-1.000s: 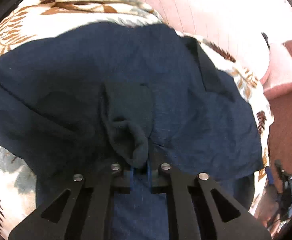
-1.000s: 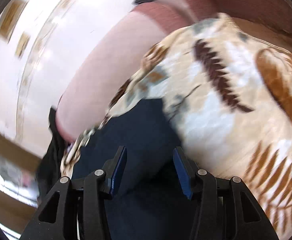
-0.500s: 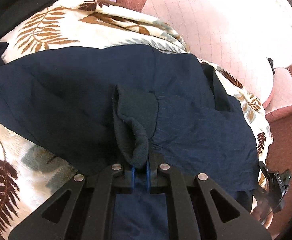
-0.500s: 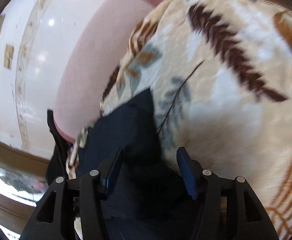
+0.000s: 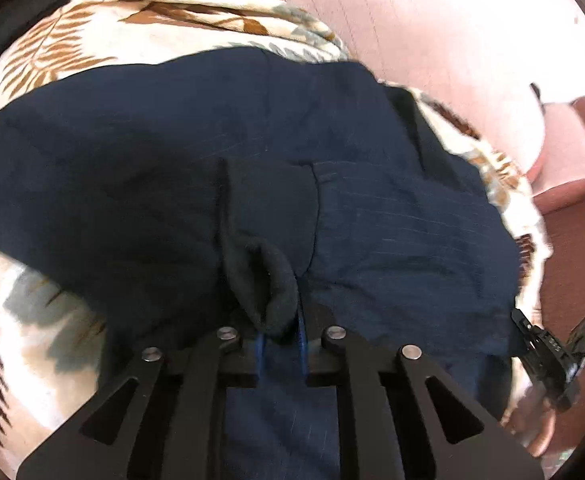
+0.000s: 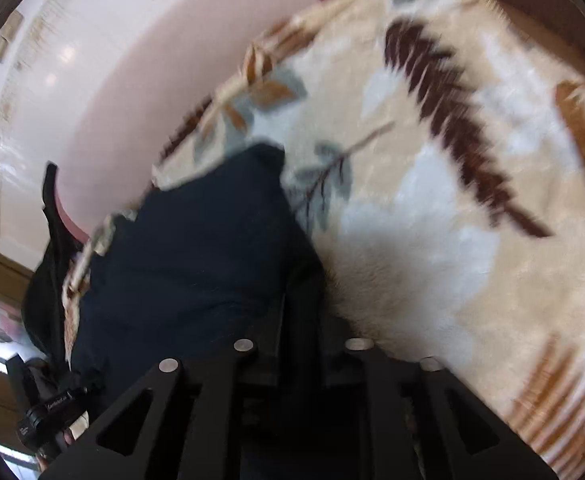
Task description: Fold large clothes
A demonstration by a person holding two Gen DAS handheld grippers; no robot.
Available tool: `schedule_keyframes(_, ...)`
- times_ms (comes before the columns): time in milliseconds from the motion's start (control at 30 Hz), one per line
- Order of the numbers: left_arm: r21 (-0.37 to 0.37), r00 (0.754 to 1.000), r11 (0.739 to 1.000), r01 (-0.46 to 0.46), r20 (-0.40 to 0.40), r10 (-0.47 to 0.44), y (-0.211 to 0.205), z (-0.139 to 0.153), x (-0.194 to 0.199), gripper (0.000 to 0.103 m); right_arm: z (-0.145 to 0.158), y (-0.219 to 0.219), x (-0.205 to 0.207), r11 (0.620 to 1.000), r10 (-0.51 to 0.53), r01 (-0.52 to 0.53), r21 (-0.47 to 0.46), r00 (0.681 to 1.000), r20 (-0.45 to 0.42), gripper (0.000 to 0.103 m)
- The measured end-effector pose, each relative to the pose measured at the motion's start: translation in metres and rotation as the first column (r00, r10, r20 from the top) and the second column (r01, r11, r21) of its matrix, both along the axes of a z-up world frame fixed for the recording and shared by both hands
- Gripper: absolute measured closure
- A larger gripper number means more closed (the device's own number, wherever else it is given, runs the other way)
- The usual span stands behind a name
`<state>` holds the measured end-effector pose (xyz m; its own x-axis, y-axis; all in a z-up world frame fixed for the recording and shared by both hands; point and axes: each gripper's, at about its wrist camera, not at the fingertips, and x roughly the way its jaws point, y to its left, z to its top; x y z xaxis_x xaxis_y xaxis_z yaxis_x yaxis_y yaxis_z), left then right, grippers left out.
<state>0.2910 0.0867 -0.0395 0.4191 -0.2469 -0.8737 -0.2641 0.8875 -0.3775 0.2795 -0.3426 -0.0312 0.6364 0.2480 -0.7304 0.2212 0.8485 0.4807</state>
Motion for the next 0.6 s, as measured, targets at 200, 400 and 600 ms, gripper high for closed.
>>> schedule_keyframes(200,-0.034,0.999,0.999,-0.026,0.021,0.027,0.014,0.007,-0.007,0.09,0.033,0.041,-0.008,0.993,0.112,-0.117,0.031,0.986,0.125,0.08)
schedule_keyframes(400,-0.04,0.999,0.999,-0.013,-0.046,0.012,0.014,-0.013,0.001,0.089,-0.024,0.081,0.008,0.985,0.156,-0.165,-0.046,0.976,-0.15,0.091)
schedule_keyframes(600,-0.01,0.999,1.0,-0.019,0.029,0.02,0.048,0.022,-0.018,0.077,0.009,0.129,0.004,0.971,0.237,-0.237,-0.032,0.972,-0.007,0.084)
